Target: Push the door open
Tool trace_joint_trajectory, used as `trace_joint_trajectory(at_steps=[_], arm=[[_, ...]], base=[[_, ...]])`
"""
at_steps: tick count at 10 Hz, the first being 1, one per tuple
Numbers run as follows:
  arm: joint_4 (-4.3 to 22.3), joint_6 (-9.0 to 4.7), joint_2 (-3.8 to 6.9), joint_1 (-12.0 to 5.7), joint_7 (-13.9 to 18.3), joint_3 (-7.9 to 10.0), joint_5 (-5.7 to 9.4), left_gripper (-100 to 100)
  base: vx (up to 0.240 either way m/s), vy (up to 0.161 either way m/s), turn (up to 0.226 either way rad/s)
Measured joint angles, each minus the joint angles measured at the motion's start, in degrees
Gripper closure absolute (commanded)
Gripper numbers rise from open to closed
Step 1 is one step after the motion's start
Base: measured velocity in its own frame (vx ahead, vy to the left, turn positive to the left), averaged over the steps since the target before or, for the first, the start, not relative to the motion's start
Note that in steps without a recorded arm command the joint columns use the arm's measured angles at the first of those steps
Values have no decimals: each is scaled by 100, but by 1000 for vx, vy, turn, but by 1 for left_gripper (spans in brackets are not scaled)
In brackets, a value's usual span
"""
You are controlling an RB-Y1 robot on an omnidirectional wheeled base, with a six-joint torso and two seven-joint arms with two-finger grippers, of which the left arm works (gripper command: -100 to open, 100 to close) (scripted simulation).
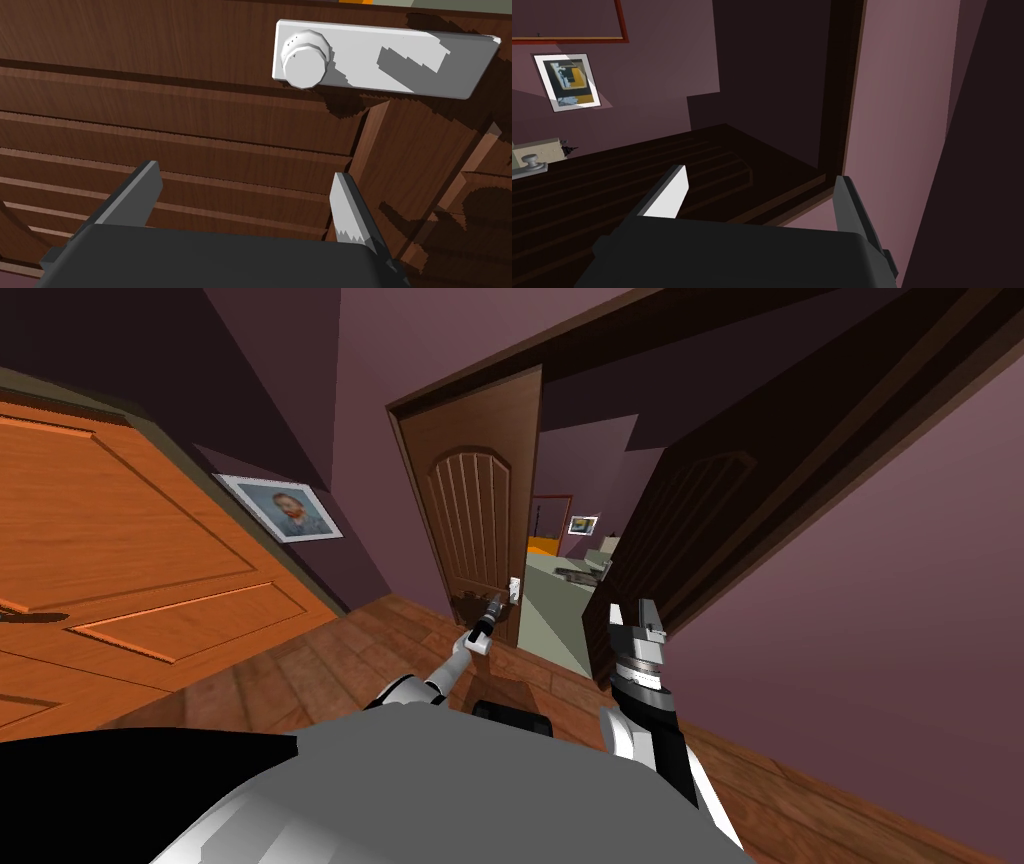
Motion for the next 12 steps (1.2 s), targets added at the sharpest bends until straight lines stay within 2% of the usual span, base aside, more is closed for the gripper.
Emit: trace_joint_trajectory(at_steps=[8,12], arm=[[894,-2,-72,-513,-59,-83,-11,-100],[921,-17,-7,-515,-65,-62,-4,-100]], base=[[49,27,-27],[154,-27,-21]])
